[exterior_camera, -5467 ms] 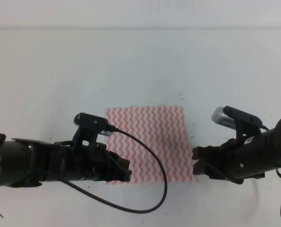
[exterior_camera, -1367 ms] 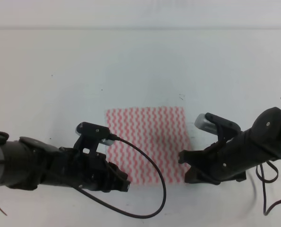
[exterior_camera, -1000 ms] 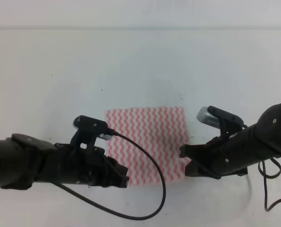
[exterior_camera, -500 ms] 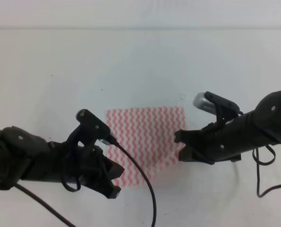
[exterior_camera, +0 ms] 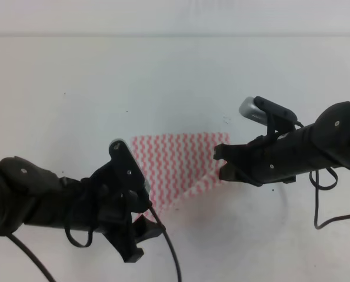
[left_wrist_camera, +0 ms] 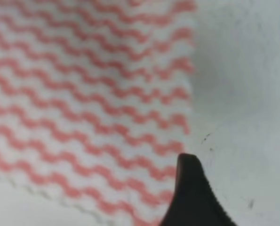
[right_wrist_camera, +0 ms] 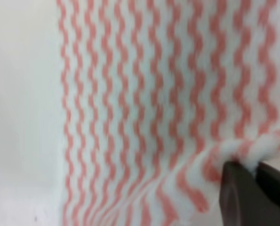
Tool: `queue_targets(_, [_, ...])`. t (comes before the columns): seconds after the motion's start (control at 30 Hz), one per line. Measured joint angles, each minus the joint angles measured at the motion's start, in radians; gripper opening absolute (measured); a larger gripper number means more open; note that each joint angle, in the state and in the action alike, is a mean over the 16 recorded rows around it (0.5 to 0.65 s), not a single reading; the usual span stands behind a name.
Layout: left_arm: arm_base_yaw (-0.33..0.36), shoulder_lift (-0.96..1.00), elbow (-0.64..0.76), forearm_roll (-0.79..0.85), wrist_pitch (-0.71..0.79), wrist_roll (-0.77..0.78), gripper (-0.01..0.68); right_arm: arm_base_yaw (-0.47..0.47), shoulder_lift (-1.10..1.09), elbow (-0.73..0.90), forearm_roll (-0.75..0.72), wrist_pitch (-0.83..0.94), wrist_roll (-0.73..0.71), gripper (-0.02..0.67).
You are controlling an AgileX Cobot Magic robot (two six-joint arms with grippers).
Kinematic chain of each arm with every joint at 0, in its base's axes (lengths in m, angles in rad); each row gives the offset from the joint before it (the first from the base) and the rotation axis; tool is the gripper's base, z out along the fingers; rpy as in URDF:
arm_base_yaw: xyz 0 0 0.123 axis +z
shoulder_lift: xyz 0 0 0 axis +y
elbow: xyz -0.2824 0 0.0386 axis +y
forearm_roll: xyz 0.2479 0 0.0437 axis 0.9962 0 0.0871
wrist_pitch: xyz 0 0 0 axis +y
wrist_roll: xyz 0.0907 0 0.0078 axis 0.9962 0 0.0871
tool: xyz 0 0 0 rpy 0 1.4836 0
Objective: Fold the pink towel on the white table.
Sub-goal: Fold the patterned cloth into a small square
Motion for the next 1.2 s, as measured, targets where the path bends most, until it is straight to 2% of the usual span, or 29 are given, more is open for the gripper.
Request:
queue_targets(0.1, [0.000,0.000,0.000,0.000,-0.011,0.062,0.389,0.000,0.000,-0.002,0.000,-0.012,-0.001,-0.013])
queue_targets(0.23, [0.000,0.001,0.000,0.001,-0.032,0.140,0.410,-0.001,-0.002,-0.003,0.001,-0.024,-0.002,-0.013])
queue_targets(0.67, [0.000,0.003,-0.001,0.001,-0.071,0.262,0.413,-0.002,-0.007,-0.004,0.003,-0.035,-0.005,-0.014])
queue_targets(1.2, [0.000,0.057,0.000,0.000,-0.112,0.270,0.404,-0.002,-0.007,-0.004,0.007,-0.036,-0.015,-0.014])
